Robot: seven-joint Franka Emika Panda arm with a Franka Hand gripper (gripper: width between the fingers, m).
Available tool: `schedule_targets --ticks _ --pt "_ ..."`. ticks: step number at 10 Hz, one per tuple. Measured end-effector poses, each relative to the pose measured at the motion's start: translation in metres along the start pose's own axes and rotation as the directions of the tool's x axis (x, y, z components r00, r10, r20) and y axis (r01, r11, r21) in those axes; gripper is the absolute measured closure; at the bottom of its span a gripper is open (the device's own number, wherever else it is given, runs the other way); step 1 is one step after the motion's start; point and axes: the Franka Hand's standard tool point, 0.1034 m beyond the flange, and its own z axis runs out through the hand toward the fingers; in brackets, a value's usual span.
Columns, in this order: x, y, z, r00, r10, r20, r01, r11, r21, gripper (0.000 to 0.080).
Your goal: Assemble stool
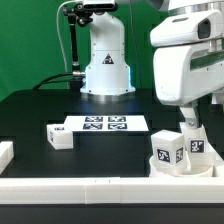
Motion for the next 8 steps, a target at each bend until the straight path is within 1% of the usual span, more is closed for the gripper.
schedule_targets --ticks 2,3,5,6,7,8 --pt "-0.002 0.0 0.003 0.983 -0.184 0.018 0.184 0.983 -0.005 0.0151" --pt "-0.003 0.0 0.006 0.957 -0.287 0.031 0.287 0.958 -0.005 0.0151" --pt "-0.006 0.0 0.011 0.913 -0.406 0.051 0.406 0.914 -0.001 0.0151" --pt "-0.008 0.002 0.013 0.875 -0.479 0.063 0.48 0.877 0.005 0.0151" --pt "-0.01 0.003 0.013 0.859 -0.508 0.07 0.508 0.861 0.006 0.0151" --pt "-0.01 0.003 0.014 0.864 -0.499 0.07 0.5 0.866 0.006 0.0151"
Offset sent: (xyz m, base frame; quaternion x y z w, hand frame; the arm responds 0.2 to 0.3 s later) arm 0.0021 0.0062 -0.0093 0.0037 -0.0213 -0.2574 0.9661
